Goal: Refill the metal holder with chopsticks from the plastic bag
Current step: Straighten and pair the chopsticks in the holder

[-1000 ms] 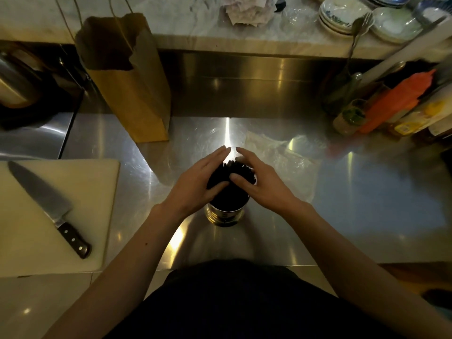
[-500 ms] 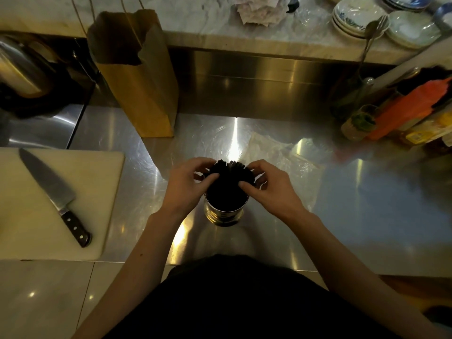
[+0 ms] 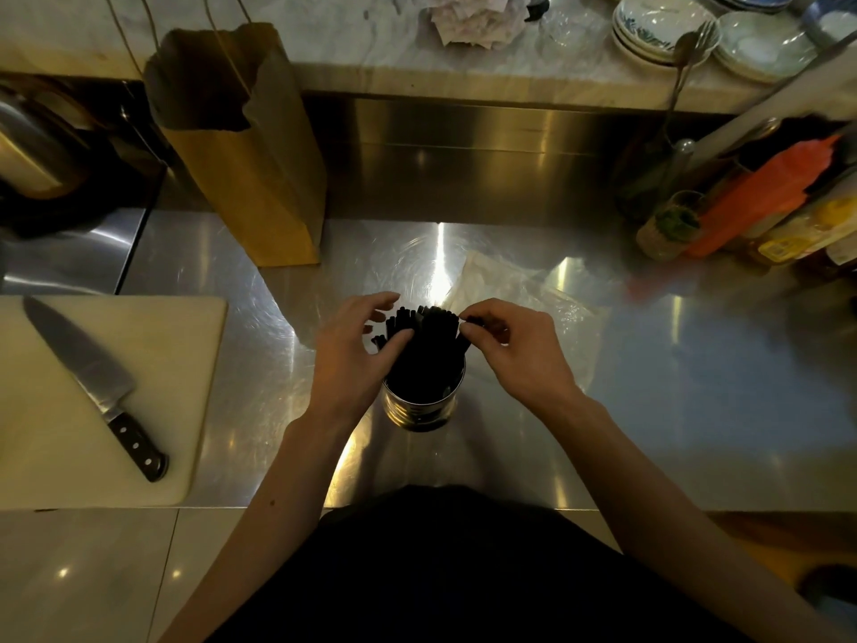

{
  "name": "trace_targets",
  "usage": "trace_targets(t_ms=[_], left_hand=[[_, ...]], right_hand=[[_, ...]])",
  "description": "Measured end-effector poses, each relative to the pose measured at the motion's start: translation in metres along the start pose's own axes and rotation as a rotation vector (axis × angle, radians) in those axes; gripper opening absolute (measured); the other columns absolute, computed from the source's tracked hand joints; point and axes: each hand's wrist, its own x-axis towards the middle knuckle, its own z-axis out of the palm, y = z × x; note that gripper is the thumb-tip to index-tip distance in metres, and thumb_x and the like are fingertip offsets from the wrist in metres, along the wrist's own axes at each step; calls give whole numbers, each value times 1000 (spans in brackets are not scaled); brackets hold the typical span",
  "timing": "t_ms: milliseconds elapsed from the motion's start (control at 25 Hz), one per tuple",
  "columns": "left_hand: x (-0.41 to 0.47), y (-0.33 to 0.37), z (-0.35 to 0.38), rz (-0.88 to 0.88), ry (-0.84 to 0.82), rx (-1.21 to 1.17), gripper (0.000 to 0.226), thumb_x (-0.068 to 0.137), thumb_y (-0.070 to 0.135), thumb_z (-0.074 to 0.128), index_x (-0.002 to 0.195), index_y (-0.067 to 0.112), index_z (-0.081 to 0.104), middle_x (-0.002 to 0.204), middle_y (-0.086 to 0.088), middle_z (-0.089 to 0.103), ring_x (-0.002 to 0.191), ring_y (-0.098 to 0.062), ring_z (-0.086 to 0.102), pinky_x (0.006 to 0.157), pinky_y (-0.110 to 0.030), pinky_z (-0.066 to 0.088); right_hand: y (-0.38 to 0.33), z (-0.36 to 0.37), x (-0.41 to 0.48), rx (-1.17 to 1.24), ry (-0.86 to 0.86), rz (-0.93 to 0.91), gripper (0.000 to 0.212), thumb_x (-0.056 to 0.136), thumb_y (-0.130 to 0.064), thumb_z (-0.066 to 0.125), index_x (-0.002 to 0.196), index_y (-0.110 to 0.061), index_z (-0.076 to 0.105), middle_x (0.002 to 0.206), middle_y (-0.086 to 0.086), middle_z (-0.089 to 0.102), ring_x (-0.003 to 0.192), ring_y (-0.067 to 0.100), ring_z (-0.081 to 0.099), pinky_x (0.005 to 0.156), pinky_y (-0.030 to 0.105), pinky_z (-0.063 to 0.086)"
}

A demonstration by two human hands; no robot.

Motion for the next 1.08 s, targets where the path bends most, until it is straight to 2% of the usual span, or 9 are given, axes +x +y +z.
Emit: trace_targets(t_ms=[120, 320, 480, 600, 800, 880, 960, 1040, 1080], left_hand=[[0, 2, -1, 15, 3, 19, 37, 84, 22, 73, 120, 21, 63, 118, 0, 65, 102, -9, 57, 87, -9, 40], [-1, 8, -2, 46, 38, 18, 34, 84, 21, 73, 117, 18, 65, 113, 0, 66, 103, -5, 56, 89, -2, 38], [-2, 19, -9, 60, 92, -77, 30, 84, 23, 74, 112, 20, 66, 107, 6, 66, 96, -3, 60, 88, -8, 42], [-2, 31, -13, -84, 88, -266, 34, 84, 26, 72, 116, 21, 62, 108, 4, 68, 99, -8, 65, 89, -17, 51], [-1, 50, -13, -298, 59, -721, 57, 82, 25, 67, 135, 17, 46, 120, -6, 67, 109, -13, 67, 93, -27, 53], [1, 55, -12, -326, 24, -752, 59, 83, 20, 69, 136, 13, 46, 119, -6, 69, 108, -13, 67, 94, -31, 54], [4, 63, -13, -376, -8, -838, 61, 77, 27, 73, 132, 13, 50, 112, -1, 73, 107, -14, 68, 95, -35, 53], [5, 71, -14, -413, -2, -995, 55, 71, 33, 74, 120, 16, 55, 104, 2, 75, 106, -15, 68, 94, -32, 53], [5, 74, -15, -422, 13, -1079, 49, 72, 29, 72, 117, 18, 55, 104, 1, 75, 106, -17, 68, 94, -31, 54]], right_hand=[[-7, -10, 4, -31, 32, -39, 15, 91, -14, 64, 103, -19, 72, 87, -15, 68, 82, -9, 62, 78, 5, 45], [-25, -39, 13, 7, 98, -54, 14, 89, -14, 66, 100, -19, 73, 83, -18, 68, 81, -1, 67, 78, 9, 49], [-27, -74, 16, 182, 194, 4, 13, 90, -9, 64, 101, -15, 69, 85, -4, 72, 77, 10, 71, 75, 19, 56], [-15, -86, 13, 448, 287, 107, 12, 92, -8, 60, 101, -9, 68, 88, 5, 72, 79, 15, 71, 76, 26, 57], [-2, -64, 7, 915, 360, 321, 11, 94, -7, 57, 96, -5, 67, 84, 7, 68, 74, 14, 68, 78, 27, 55], [-5, -53, 6, 999, 340, 344, 10, 93, -6, 57, 94, -5, 66, 83, 8, 69, 75, 16, 68, 78, 27, 55], [-9, -42, 3, 1019, 293, 339, 9, 93, -4, 57, 95, -3, 65, 86, 12, 70, 78, 19, 69, 79, 29, 56], [-14, -31, -3, 1011, 227, 320, 9, 92, -2, 56, 96, -1, 65, 87, 13, 70, 81, 22, 70, 80, 31, 57], [-17, -26, -6, 999, 195, 309, 10, 92, -2, 56, 96, -1, 65, 87, 13, 71, 82, 23, 70, 81, 32, 57]])
